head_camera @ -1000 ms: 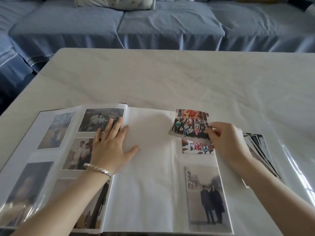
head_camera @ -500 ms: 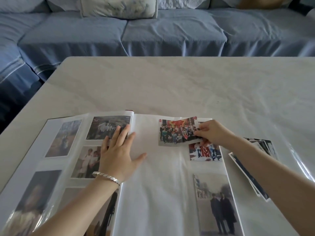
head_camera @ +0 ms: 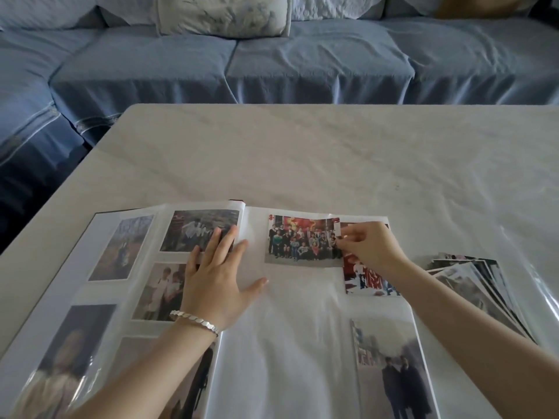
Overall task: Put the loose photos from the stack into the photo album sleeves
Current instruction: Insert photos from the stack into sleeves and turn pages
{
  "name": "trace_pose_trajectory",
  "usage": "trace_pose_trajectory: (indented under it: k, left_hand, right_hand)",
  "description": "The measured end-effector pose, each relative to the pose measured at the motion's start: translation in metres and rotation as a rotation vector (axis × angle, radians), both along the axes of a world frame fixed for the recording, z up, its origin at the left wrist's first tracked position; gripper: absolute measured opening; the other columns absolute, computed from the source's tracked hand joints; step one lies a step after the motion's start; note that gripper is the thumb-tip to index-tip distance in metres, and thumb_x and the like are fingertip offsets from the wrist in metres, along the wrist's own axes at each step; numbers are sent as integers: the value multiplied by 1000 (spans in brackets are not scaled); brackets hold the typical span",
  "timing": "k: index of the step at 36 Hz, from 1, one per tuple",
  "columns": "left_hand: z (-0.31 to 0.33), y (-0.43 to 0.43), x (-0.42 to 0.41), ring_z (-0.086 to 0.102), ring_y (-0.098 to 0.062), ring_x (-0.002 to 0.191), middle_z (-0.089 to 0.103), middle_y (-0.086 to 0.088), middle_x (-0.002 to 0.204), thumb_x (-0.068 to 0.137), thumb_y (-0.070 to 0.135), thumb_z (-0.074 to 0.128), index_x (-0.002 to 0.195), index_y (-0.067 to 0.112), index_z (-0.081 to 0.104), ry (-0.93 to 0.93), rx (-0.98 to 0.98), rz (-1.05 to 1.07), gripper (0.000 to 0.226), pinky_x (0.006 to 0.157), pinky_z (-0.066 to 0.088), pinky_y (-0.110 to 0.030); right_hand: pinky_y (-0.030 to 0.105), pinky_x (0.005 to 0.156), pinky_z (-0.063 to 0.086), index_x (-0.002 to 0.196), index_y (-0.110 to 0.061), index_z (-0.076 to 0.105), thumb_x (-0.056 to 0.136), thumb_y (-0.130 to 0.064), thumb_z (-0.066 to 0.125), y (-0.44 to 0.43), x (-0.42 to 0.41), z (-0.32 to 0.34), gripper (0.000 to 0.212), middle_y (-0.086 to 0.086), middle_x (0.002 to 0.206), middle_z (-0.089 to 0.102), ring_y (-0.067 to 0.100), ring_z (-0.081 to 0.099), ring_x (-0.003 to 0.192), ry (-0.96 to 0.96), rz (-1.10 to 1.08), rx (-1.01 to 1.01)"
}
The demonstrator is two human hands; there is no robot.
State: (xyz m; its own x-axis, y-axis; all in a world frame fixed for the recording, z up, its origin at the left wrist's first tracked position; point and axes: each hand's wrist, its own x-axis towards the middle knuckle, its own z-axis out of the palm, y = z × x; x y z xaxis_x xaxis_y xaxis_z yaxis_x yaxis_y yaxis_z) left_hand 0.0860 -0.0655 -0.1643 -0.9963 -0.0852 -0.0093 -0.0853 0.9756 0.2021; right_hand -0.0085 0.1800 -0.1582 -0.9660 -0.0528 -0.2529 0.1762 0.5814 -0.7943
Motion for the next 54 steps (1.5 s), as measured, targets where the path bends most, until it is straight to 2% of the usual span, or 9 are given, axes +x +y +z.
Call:
trace_pose_trajectory:
  k: [7, 19, 22, 26, 38, 44, 48, 51, 54]
  left_hand:
    - [2, 0, 1, -16, -4, 141, -9, 18, 155, 81, 70, 40, 146, 34, 22, -10, 0, -6, 76, 111, -12, -32]
    - [3, 1, 4, -10, -6, 143, -2, 17, 156, 80, 70, 44, 144, 35, 26, 21, 6, -14, 75, 112, -8, -34]
    - [4, 1, 4, -10, -6, 143, -3, 17, 156, 80, 71, 43, 144, 35, 26, 19, 8, -13, 76, 111, -9, -33]
    - [4, 2, 5, -9, -7, 143, -3, 17, 156, 80, 71, 43, 144, 35, 26, 20, 6, -11, 76, 110, -10, -32]
    - [5, 2, 4, -11, -7, 143, -7, 17, 156, 79, 71, 43, 145, 33, 26, 4, -14, -2, 78, 112, -9, -34]
    - [6, 2, 4, -12, -6, 143, -9, 18, 156, 80, 71, 42, 145, 33, 24, -9, -8, 3, 77, 113, -9, -35]
    - [5, 1, 3, -12, -7, 143, -8, 17, 156, 80, 72, 40, 145, 33, 24, -10, -7, -2, 77, 113, -8, -36]
    - [5, 1, 3, -12, -7, 143, -9, 16, 156, 81, 71, 40, 146, 33, 23, -15, -7, -4, 77, 112, -10, -35]
    - [5, 1, 2, -12, -8, 143, -10, 15, 156, 81, 71, 39, 146, 33, 21, -18, -28, -6, 78, 113, -9, -36]
  right_hand:
    - [14, 48, 50, 110, -3, 65, 80, -5, 71, -14, -4, 5, 30, 6, 73, 69, 9, 62, 48, -99, -16, -82]
    - [37, 69, 59, 96, -7, 68, 93, -14, 55, -22, 10, 13, 15, 7, 80, 67, 15, 64, 63, -185, -19, -206]
    - [28, 66, 58, 77, -16, 68, 85, -33, 66, -27, 16, 10, 18, 2, 72, 69, 11, 62, 57, -130, -115, -213]
    - [14, 47, 42, 64, -25, 62, 76, -29, 76, -37, 22, 4, 19, -12, 59, 62, 1, 54, 47, 32, -196, -93]
    - [7, 52, 39, 72, -9, 70, 82, -11, 70, -46, 36, -7, 10, -5, 68, 62, 4, 55, 64, 319, -113, 63]
    - [2, 55, 40, 69, -13, 65, 81, -7, 70, -43, 35, -7, 14, -13, 60, 57, -1, 52, 58, 327, -102, 28]
    - [4, 47, 39, 76, -13, 67, 77, -12, 75, -38, 23, -1, 8, -8, 64, 64, 1, 57, 56, 133, -200, -76]
    - [12, 61, 41, 105, -11, 61, 81, -1, 62, -43, 24, 3, 26, 3, 90, 68, 13, 61, 76, 190, -244, 11]
    - [23, 91, 37, 120, -8, 58, 85, 2, 53, -60, 33, 5, 37, 8, 119, 59, 23, 54, 109, 496, 3, 248]
